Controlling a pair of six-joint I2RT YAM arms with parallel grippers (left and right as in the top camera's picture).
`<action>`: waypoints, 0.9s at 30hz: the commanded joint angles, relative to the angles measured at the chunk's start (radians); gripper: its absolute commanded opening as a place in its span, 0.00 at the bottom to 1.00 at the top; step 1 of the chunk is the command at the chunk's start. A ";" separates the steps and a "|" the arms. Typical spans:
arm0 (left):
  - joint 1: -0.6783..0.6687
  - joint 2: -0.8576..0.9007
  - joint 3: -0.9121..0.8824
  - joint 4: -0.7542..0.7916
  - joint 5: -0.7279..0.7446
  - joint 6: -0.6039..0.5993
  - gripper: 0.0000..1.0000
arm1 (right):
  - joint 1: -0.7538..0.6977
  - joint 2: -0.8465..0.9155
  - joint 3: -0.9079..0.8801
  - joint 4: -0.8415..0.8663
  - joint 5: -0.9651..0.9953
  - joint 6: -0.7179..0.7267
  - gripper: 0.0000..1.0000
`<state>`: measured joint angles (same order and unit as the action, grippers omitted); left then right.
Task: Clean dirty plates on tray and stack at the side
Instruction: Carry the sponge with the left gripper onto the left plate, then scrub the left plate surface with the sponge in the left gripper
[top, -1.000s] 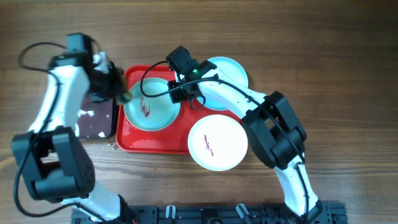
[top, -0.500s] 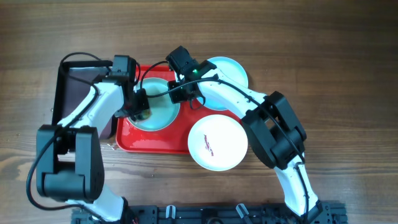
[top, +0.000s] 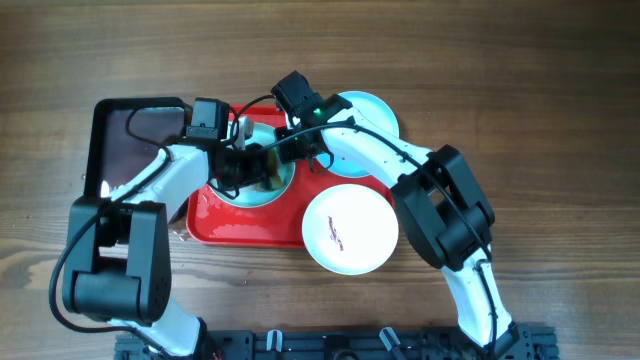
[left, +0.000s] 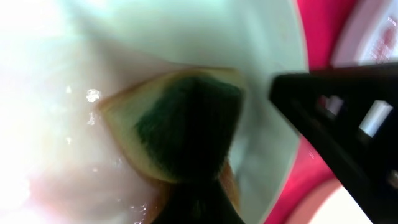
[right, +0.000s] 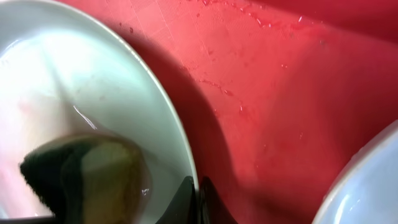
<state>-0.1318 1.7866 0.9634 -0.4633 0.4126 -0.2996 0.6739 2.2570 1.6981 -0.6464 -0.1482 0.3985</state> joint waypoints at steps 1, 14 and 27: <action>-0.004 0.022 -0.013 0.044 -0.424 -0.135 0.04 | 0.012 -0.002 0.021 0.002 -0.024 -0.003 0.04; -0.004 -0.005 0.007 -0.024 -0.501 -0.126 0.04 | 0.012 -0.002 0.021 0.002 -0.029 -0.003 0.04; -0.004 -0.014 0.007 -0.073 0.144 0.199 0.04 | 0.012 -0.002 0.021 -0.005 -0.037 -0.003 0.04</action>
<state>-0.1310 1.7580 0.9775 -0.6090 0.4423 -0.1287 0.6838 2.2570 1.6981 -0.6502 -0.1795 0.3950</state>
